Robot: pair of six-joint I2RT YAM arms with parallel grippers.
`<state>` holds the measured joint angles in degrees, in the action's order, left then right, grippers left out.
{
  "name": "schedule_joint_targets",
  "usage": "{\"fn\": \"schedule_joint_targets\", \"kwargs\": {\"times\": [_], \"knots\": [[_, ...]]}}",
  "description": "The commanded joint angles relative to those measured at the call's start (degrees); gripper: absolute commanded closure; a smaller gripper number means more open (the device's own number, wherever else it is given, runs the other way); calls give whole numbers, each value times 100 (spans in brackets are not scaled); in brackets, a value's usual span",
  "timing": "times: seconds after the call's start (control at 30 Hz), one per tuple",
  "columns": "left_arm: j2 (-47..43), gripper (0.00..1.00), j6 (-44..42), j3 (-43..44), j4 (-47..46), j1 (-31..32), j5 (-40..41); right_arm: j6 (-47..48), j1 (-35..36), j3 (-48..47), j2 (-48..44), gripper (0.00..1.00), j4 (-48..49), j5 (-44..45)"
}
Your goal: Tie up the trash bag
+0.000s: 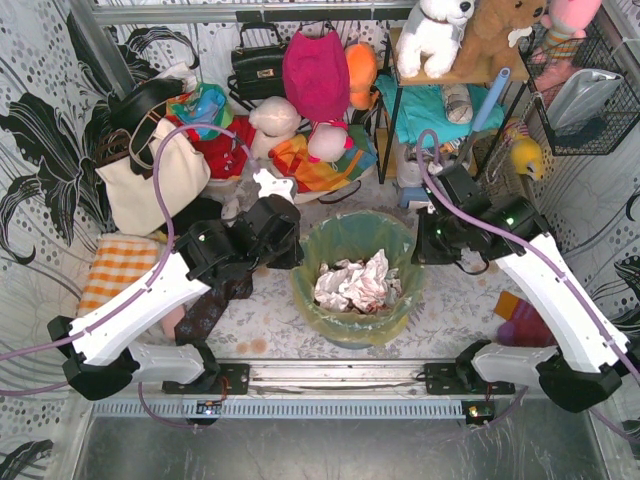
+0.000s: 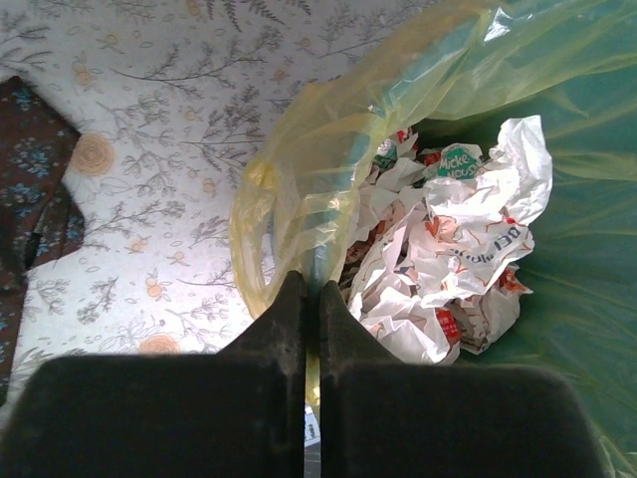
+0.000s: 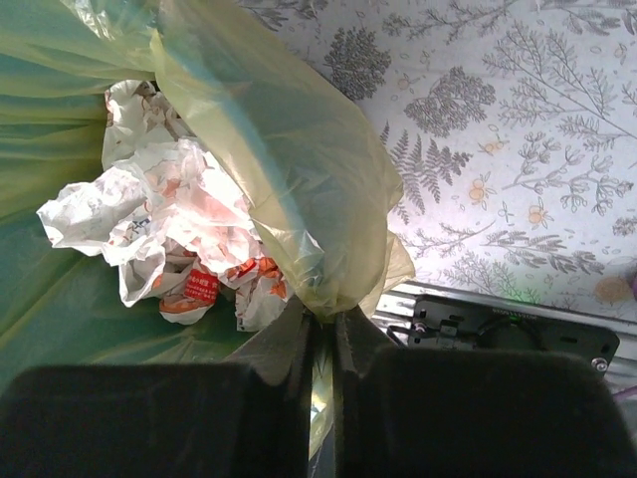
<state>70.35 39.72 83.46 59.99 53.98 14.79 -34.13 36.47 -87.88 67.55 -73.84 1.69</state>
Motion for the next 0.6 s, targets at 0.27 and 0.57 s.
{"fn": "schedule_joint_targets", "kwargs": {"times": [0.27,0.57], "knots": [[-267,100,18,558,24,16,959,389,36,-1389,1411,100,1160,-78],[-539,100,145,293,39,-1,1141,956,27,-3340,3164,100,938,-59]]}}
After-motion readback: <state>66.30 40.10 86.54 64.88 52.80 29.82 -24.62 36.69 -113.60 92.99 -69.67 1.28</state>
